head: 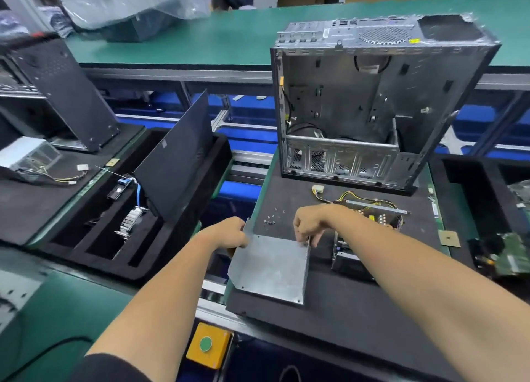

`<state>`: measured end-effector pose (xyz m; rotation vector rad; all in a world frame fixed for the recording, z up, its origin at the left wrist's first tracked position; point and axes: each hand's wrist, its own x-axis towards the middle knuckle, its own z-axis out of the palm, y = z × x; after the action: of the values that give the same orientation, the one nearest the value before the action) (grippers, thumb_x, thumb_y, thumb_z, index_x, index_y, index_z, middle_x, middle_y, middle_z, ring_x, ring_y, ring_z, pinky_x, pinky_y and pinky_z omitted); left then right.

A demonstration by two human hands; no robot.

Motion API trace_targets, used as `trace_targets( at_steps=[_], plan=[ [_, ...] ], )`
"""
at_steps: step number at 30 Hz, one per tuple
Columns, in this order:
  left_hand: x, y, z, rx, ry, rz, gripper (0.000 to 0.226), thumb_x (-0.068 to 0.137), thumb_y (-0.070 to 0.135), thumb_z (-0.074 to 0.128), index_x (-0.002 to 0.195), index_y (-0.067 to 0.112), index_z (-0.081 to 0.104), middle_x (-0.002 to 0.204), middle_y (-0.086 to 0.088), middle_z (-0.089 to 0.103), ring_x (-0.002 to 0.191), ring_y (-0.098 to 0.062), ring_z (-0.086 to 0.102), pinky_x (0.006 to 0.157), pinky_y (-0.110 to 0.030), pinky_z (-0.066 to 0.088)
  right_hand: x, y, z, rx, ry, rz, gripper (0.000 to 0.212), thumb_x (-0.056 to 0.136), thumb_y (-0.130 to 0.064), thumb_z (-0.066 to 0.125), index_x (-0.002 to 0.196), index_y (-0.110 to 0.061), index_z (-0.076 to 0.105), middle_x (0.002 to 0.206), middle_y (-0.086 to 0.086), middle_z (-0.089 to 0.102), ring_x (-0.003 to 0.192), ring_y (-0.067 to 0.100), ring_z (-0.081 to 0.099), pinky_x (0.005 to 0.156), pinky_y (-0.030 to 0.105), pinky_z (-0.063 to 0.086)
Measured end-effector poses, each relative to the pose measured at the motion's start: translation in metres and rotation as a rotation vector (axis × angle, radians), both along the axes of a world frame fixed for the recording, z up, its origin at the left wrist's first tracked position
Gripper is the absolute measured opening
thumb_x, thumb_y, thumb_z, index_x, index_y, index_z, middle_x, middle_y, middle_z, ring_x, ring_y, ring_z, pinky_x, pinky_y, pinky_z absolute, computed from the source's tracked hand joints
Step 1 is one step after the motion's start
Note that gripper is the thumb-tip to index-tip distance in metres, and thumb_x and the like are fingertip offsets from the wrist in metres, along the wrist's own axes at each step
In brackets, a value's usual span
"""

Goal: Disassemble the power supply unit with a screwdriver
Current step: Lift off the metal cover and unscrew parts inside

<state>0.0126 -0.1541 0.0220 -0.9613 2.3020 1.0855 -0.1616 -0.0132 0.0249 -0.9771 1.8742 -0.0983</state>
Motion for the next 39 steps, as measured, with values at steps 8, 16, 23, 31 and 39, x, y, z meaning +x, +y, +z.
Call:
trace_targets(
  at_steps=[8,16,23,31,39],
  plan=[
    [0.004,-0.009,-0.015,-0.069,0.033,0.006,0.022,0.076,0.009,0.059,0.068,0.016,0.039,0.069,0.002,0.042,0.056,-0.011,0.04,0.04,-0.017,0.033,0.004,-0.012,-0.016,-0.011,0.13,0.134,0.01,0.086,0.002,0.054,0.087,-0.004,0.061,0.109,0.024,0.07,0.084,0.036,0.072,0.081,0.038,0.057],
    [-0.003,-0.009,-0.02,-0.054,0.08,0.058,0.026,0.077,0.008,0.057,0.067,0.017,0.035,0.069,0.002,0.04,0.054,-0.012,0.039,0.033,-0.013,0.031,-0.001,-0.012,-0.022,-0.021,0.244,0.201,0.011,0.079,-0.002,0.054,0.074,-0.011,0.057,0.071,0.014,0.068,0.072,0.03,0.074,0.072,0.028,0.056],
    [-0.012,-0.011,-0.021,-0.064,0.032,0.028,0.023,0.079,0.01,0.057,0.07,0.018,0.038,0.073,0.002,0.042,0.058,-0.012,0.041,0.04,-0.016,0.034,-0.009,-0.01,-0.022,-0.022,0.221,0.194,0.012,0.081,-0.002,0.056,0.074,-0.011,0.059,0.064,0.005,0.062,0.062,0.028,0.071,0.074,0.032,0.058],
    [-0.038,-0.015,0.006,-0.279,-0.004,-0.036,0.033,0.083,0.038,0.059,0.066,0.014,0.043,0.068,-0.001,0.046,0.06,-0.019,0.041,0.058,-0.028,0.036,-0.013,-0.002,0.001,-0.088,0.199,0.124,0.012,0.085,-0.01,0.051,0.082,-0.008,0.062,0.083,0.016,0.068,0.06,0.029,0.066,0.066,0.034,0.059],
    [-0.129,0.042,0.049,-0.318,0.389,-0.13,0.013,0.087,0.019,0.054,0.076,0.018,0.06,0.074,0.008,0.061,0.071,-0.013,0.056,0.057,-0.024,0.039,-0.058,0.038,0.062,-0.406,0.306,-0.115,0.015,0.088,-0.012,0.055,0.076,-0.011,0.063,0.085,0.009,0.071,0.069,0.019,0.06,0.064,0.029,0.049]
  ],
)
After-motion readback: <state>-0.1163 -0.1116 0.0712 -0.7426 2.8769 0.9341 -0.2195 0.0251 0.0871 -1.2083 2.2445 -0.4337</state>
